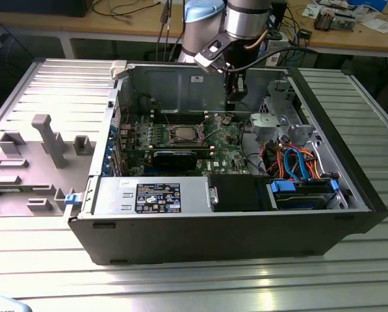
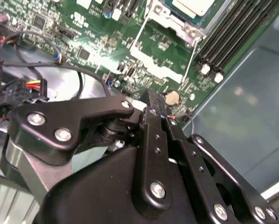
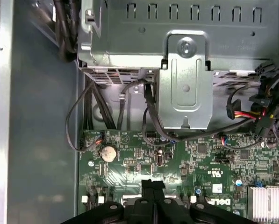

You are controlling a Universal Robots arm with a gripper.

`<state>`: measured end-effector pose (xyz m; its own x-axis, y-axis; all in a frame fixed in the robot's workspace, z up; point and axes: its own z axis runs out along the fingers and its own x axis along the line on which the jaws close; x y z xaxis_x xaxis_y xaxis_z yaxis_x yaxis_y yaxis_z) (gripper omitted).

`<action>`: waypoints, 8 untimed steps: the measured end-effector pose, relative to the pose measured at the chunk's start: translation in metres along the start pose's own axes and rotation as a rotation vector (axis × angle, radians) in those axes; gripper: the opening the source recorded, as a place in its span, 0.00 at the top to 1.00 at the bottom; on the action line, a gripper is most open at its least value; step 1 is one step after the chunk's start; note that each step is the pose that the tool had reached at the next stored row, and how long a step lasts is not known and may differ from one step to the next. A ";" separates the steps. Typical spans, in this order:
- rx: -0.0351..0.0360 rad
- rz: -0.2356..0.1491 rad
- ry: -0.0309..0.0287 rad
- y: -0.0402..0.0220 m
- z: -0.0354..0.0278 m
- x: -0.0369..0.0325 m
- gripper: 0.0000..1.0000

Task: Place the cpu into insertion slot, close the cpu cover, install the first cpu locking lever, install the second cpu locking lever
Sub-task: 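Close the cpu cover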

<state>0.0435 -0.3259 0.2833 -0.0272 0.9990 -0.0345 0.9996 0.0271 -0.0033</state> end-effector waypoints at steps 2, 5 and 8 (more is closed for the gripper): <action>0.0191 -0.001 -0.0001 0.0038 0.0012 0.0000 0.89; 0.0203 -0.002 -0.0001 0.0073 0.0043 0.0002 0.89; 0.0203 -0.005 -0.0001 0.0082 0.0131 0.0006 0.89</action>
<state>0.0517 -0.3255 0.2702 -0.0322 0.9989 -0.0346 0.9992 0.0314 -0.0238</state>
